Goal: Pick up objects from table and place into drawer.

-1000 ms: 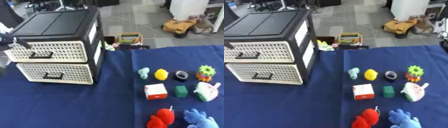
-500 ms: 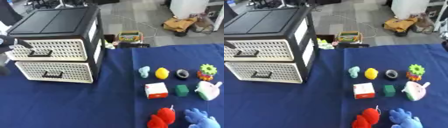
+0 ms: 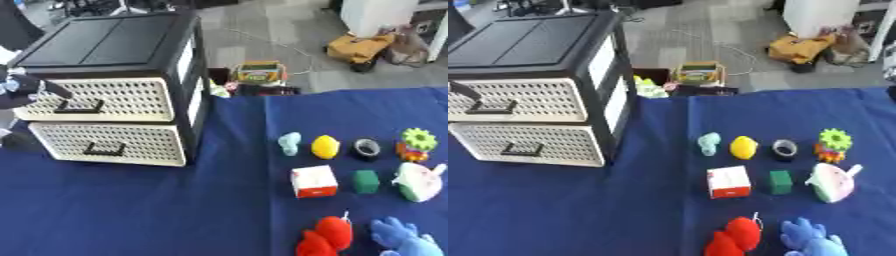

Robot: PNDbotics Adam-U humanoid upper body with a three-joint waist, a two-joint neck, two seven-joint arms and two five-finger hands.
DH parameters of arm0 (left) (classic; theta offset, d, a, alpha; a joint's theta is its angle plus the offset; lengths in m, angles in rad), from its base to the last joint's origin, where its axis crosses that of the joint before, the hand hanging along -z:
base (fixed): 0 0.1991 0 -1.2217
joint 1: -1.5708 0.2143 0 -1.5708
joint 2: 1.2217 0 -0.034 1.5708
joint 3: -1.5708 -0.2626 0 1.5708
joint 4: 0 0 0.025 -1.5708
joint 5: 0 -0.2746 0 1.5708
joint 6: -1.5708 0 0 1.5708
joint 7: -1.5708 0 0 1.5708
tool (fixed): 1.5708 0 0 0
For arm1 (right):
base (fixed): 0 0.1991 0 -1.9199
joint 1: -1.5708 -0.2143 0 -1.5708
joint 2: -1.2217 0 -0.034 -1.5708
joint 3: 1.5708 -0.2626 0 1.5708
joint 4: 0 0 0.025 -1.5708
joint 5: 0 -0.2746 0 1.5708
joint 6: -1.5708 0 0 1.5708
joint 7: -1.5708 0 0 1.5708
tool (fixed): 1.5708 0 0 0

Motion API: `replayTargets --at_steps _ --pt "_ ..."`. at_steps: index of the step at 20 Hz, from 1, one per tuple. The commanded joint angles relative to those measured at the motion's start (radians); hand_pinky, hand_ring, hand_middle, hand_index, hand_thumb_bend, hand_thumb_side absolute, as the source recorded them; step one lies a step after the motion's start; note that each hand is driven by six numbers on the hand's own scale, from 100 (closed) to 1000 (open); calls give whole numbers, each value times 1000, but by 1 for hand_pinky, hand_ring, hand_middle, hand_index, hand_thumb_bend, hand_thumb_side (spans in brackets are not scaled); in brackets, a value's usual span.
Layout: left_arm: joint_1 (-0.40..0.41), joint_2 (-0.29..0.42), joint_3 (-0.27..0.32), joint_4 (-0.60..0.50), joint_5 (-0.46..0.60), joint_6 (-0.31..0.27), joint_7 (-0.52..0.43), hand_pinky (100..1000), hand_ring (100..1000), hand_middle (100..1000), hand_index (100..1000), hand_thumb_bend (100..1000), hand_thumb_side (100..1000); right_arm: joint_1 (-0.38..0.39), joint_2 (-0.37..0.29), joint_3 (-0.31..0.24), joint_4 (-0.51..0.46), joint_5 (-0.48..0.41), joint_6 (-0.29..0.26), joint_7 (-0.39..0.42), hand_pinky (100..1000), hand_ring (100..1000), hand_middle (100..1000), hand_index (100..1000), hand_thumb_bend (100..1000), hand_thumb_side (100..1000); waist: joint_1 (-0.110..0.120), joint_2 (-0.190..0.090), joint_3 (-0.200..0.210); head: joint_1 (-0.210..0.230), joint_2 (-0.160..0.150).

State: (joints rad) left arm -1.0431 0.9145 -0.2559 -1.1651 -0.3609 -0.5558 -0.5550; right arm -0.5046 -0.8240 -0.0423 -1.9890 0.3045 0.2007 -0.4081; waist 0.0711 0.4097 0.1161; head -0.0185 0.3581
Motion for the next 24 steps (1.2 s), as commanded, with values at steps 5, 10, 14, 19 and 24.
replayTargets --at_steps 5,10,14,19,24 --pt "-35 8 33 29 -39 -351 -352 100 100 100 878 872 1000 -10 -29 -13 -11 -8 1 -5 739 655 538 759 100 840 -3 -13 -7 9 -19" --pt "-46 -8 38 52 -62 -351 -352 100 100 100 875 867 1000 -8 -28 -13 -11 -9 1 -6 739 654 537 758 100 841 -3 -6 -13 12 -25" --pt "-52 -18 34 60 -85 -351 -352 100 100 100 874 872 1000 -7 -26 -14 -11 -9 2 -7 739 654 535 758 100 843 -4 -1 -16 13 -28" --pt "-57 -27 41 72 -117 -351 -352 100 100 100 887 870 1000 -7 -25 -15 -11 -11 2 -7 739 653 534 758 100 844 -5 4 -18 15 -30" --pt "-61 -34 48 88 -156 -351 -336 100 100 100 897 865 1000 -5 -22 -13 -11 -12 3 -4 739 651 531 756 100 845 -5 8 -21 18 -35"
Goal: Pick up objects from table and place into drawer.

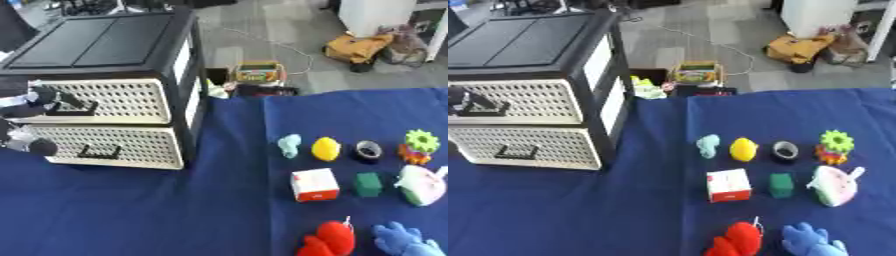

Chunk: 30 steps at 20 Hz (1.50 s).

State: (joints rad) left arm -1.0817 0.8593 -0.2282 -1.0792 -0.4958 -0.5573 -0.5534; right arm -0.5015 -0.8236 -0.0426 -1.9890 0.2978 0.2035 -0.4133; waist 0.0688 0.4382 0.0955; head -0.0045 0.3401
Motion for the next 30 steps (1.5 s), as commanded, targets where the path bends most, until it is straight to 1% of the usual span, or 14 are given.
replayTargets --at_steps 1,8,15,18,21,22,24,30 --pt "-23 20 23 7 -31 -350 -329 100 100 100 899 859 1000 -7 -22 -13 -11 -6 1 2 739 651 530 756 100 845 -2 -20 -1 4 -18" --pt "-33 14 38 36 -103 -350 -248 100 100 100 901 859 1000 -2 -20 -13 -11 -6 4 3 739 650 529 753 100 848 -4 -15 1 6 -23" --pt "-33 8 20 43 -192 -350 -195 100 100 100 843 886 1000 1 -17 -14 -11 -5 6 6 741 650 528 755 100 849 -5 -10 -1 9 -18" --pt "-31 4 11 44 -231 -350 -170 100 100 100 813 885 1000 2 -15 -14 -11 -6 6 6 741 650 527 755 100 850 -4 -10 -1 11 -17" --pt "-29 1 1 46 -262 -350 -144 100 100 100 808 885 1000 3 -14 -14 -11 -5 6 6 741 650 527 755 100 849 -4 -9 -2 11 -17" --pt "-29 0 -1 47 -270 -350 -135 100 100 100 782 879 1000 3 -14 -15 -11 -5 7 6 741 650 527 755 100 849 -4 -10 -2 12 -16" --pt "-29 -4 -8 47 -292 -350 -120 100 100 100 761 879 1000 7 -11 -17 -11 -6 8 5 742 650 526 755 100 850 -4 -11 -3 15 -13" --pt "-22 -3 -14 55 -367 -350 -53 100 100 100 738 875 1000 11 -12 -20 -11 -7 7 0 742 651 526 755 100 849 -2 -13 -3 16 -11"
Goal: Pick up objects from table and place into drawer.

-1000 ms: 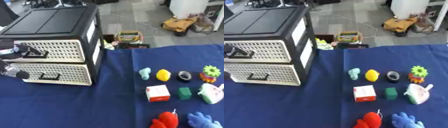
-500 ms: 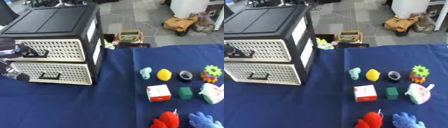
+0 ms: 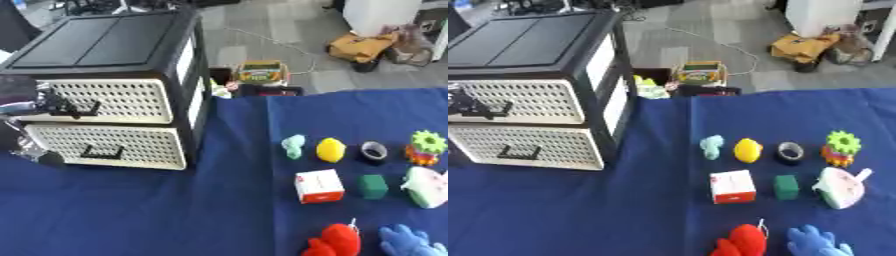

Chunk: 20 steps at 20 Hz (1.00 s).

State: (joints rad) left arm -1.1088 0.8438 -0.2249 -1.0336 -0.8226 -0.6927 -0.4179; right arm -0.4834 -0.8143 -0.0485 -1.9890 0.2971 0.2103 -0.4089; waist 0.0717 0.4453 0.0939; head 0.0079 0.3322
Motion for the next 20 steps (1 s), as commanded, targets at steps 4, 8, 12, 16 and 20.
replayTargets --at_steps 4,8,12,16,20 --pt "22 22 -24 4 -79 -214 -132 100 100 100 741 867 1000 -4 -20 -14 -11 -6 0 -4 743 651 526 755 100 849 -4 -21 2 2 1" --pt "51 45 -30 -15 -108 -214 -72 100 100 100 740 877 1000 -3 -20 -14 -11 -7 0 -4 743 652 526 756 100 850 -4 -22 6 2 2" --pt "78 65 -37 -32 -132 -214 -12 100 100 100 740 854 1000 -3 -19 -15 -11 -7 0 -4 744 652 525 756 100 848 -6 -23 9 3 3" --pt "94 79 -45 -46 -154 -214 41 100 100 100 743 843 1000 0 -17 -15 -11 -7 0 -2 744 652 525 756 100 849 -7 -26 13 5 5" --pt "111 90 -56 -49 -157 -214 83 100 100 100 729 820 1000 3 -15 -16 -11 -7 1 0 744 652 524 756 100 849 -7 -28 19 6 8"
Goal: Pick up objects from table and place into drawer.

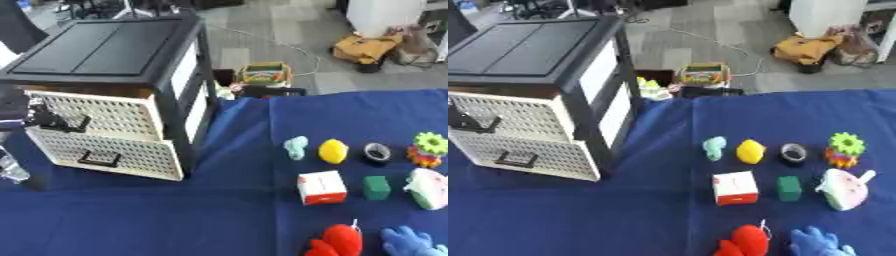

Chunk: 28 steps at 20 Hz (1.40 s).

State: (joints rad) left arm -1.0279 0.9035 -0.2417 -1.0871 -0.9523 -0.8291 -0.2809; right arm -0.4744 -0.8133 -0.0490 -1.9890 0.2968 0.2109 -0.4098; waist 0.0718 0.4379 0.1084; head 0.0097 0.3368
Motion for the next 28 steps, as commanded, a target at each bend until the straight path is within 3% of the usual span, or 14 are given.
replayTargets --at_steps 1,11,23,28 --pt "35 32 -42 6 -24 -78 -50 100 100 100 729 820 1000 -5 -16 -16 -11 -7 0 1 744 652 524 756 100 849 -7 -20 5 4 4" --pt "70 53 -41 -1 94 -78 -40 100 100 100 722 726 1000 -6 -11 -16 -11 -9 -2 3 745 653 523 757 100 848 -9 -22 11 2 3" --pt "61 48 -28 15 275 -78 -101 100 100 100 713 613 1000 -2 -6 -17 -11 -8 -2 7 747 653 522 757 100 846 -7 -24 13 8 6" --pt "72 55 -17 16 331 -78 -136 100 100 100 718 608 1000 -7 -3 -15 -11 -14 -10 8 747 653 521 757 100 846 -11 -24 13 60 -13"
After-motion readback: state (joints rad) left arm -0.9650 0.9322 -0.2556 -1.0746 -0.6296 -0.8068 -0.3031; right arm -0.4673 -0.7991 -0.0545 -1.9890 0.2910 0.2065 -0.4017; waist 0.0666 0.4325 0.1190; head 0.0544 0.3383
